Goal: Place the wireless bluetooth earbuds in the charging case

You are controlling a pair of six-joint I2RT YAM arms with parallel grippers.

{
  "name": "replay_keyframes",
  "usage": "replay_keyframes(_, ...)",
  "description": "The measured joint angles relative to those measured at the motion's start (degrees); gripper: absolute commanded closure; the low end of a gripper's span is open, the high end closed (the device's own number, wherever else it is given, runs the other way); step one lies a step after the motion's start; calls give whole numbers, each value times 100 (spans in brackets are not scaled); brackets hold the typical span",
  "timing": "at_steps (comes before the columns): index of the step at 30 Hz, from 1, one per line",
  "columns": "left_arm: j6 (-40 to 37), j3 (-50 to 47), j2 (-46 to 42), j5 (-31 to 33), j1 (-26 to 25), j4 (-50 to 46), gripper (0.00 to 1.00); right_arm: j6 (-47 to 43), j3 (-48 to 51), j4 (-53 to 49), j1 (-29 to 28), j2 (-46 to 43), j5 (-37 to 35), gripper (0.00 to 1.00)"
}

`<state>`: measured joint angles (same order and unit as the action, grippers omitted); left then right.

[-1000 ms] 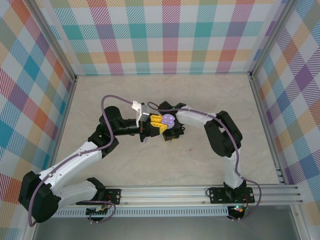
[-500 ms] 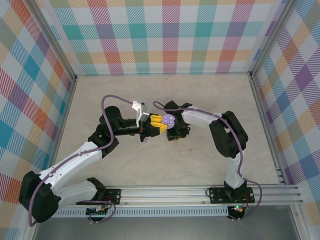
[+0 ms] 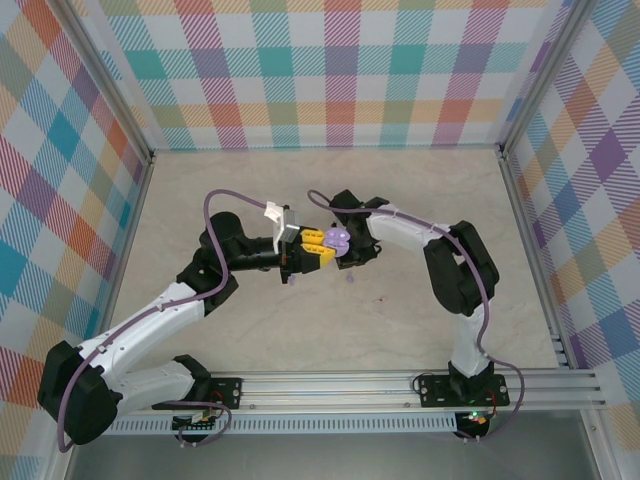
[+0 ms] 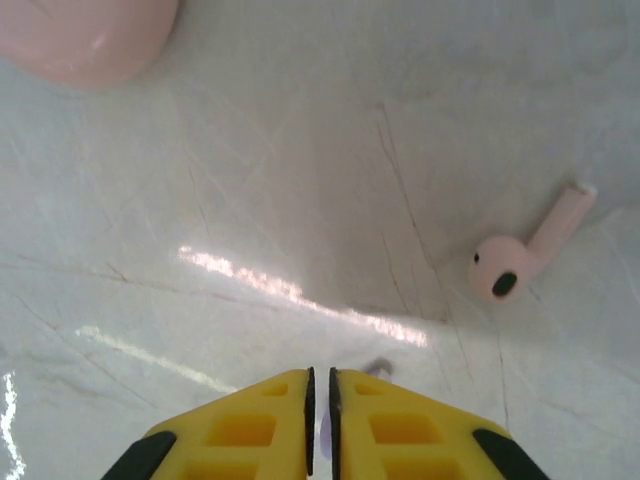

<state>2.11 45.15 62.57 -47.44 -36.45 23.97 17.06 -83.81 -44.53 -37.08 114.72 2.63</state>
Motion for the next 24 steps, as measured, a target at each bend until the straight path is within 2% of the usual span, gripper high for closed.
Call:
replay_keyframes(7,0,0,0,0,0,-4,82,2,-116,7,9,396,-28,88)
replay_keyframes(24,-2,0,7,-2,0,-11,82,-26,225,48,37,162,-365,84)
